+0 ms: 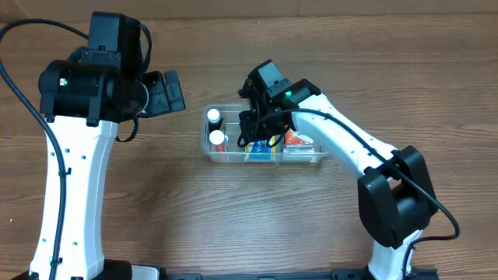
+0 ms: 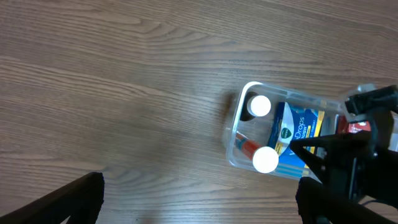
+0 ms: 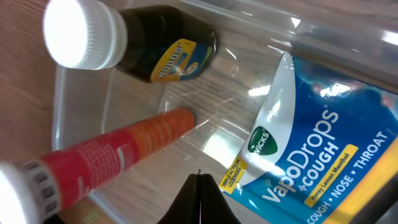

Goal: Pack container

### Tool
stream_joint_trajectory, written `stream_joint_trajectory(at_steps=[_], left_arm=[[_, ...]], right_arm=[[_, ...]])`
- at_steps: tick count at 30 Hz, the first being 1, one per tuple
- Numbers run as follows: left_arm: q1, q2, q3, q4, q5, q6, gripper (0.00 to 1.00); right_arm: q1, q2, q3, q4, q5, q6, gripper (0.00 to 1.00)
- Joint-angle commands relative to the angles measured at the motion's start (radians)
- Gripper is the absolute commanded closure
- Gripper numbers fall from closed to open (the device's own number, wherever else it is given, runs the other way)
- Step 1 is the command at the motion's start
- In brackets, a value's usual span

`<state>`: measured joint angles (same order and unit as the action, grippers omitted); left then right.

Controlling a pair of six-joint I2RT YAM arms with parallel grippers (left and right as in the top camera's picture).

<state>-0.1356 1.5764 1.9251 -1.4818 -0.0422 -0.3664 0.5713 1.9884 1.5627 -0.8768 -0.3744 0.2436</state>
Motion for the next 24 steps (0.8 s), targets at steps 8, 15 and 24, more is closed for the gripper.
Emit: stream_joint_trajectory(at_steps=[8,15,24], left_arm=[[0.004,0.005,0.008,0.001,-0.017,0.011,0.0],[0.004,0.005,0.008,0.001,-0.017,0.011,0.0],[0.004,0.005,0.008,0.001,-0.017,0.011,0.0]], right_arm=[[0.048,0.085,0.008,0.038,-0.016,0.018,0.96],[0.048,0.101,0.008,0.037,0.086,0.023,0.96],[0.048,0.101,0.008,0.026,0.138,0.041,0.96]])
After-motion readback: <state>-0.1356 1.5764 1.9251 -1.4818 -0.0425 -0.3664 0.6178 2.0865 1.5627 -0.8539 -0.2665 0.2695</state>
